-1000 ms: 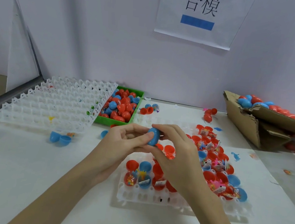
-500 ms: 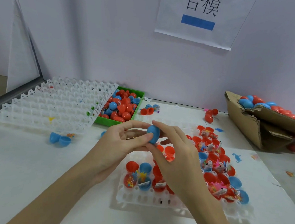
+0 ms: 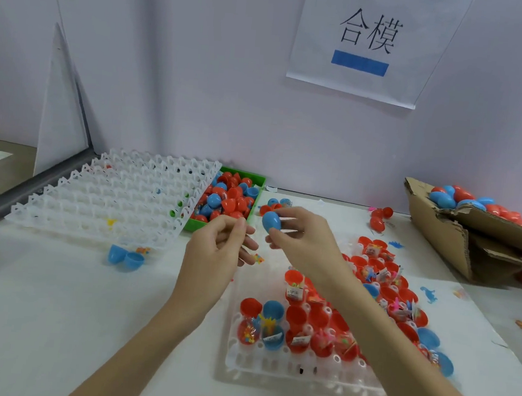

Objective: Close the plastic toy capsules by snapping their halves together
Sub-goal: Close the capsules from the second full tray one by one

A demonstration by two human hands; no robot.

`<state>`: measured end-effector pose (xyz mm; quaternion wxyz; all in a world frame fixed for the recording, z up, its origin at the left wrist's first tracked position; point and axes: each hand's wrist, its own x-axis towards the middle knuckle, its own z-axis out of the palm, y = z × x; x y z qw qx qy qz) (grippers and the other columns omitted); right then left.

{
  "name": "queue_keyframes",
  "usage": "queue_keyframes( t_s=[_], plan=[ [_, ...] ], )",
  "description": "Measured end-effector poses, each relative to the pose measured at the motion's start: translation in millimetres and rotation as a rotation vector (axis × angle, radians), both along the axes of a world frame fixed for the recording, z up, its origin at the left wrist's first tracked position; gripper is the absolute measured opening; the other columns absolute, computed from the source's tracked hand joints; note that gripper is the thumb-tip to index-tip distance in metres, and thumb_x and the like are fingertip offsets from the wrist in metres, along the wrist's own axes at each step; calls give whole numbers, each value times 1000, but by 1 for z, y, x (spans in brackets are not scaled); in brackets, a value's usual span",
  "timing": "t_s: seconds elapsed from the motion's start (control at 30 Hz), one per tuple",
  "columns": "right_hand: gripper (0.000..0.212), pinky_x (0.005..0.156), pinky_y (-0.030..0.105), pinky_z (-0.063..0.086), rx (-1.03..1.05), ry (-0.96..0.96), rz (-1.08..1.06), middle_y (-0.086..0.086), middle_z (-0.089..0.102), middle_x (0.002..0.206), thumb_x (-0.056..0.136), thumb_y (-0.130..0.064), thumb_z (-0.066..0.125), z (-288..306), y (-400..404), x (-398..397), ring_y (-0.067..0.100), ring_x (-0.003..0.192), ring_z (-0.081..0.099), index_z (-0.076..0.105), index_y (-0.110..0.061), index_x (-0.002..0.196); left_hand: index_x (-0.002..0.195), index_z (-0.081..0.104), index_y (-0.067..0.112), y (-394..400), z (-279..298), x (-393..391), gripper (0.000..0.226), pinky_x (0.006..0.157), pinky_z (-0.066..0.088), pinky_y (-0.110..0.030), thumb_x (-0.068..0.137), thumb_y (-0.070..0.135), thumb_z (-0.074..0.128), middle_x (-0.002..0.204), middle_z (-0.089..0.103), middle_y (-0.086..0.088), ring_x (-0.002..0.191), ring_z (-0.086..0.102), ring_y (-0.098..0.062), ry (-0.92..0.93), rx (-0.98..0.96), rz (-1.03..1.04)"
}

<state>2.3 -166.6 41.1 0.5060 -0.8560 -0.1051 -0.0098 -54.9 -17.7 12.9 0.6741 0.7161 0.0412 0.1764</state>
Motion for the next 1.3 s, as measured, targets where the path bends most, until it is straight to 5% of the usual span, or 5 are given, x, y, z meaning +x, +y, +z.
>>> queue_keyframes(
  t_s=[0.13,0.27,0.5,0.67,1.3],
  plan=[
    [54,87,29,57,215,143,51,12,74,115,95,-10,71,15,29,42,21,102,73,53,-13,146,92,71,14,2,-1,1,25,65,58,-23,108,23,53,78,75,-1,68,73,-20,12,-1,2],
    [80,69,16,54,76,84,53,10,56,145,99,-7,66,26,36,74,20,117,65,20,-19,163,94,71,14,7,-1,3,25,65,57,-22,108,22,53,79,75,-1,68,72,-18,12,-5,9],
    [15,67,19,57,-310,-129,22,1,77,93,99,-11,64,4,-29,68,12,78,73,77,-15,106,93,72,14,6,-4,4,24,61,55,-19,108,18,54,79,76,-1,67,71,-19,30,13,-28],
    [7,69,12,49,-608,-88,207,-14,75,87,93,-25,75,1,-63,43,1,78,65,82,-27,93,92,72,16,3,-4,3,23,63,55,-24,107,16,55,79,76,1,68,72,-20,39,75,-52],
    [4,59,8,42,-608,-153,142,-11,70,88,93,-23,75,-17,-57,8,2,74,62,75,-26,95,93,74,26,-2,-7,-1,3,79,62,-30,96,26,73,88,74,15,85,71,-10,28,307,-164]
  ],
)
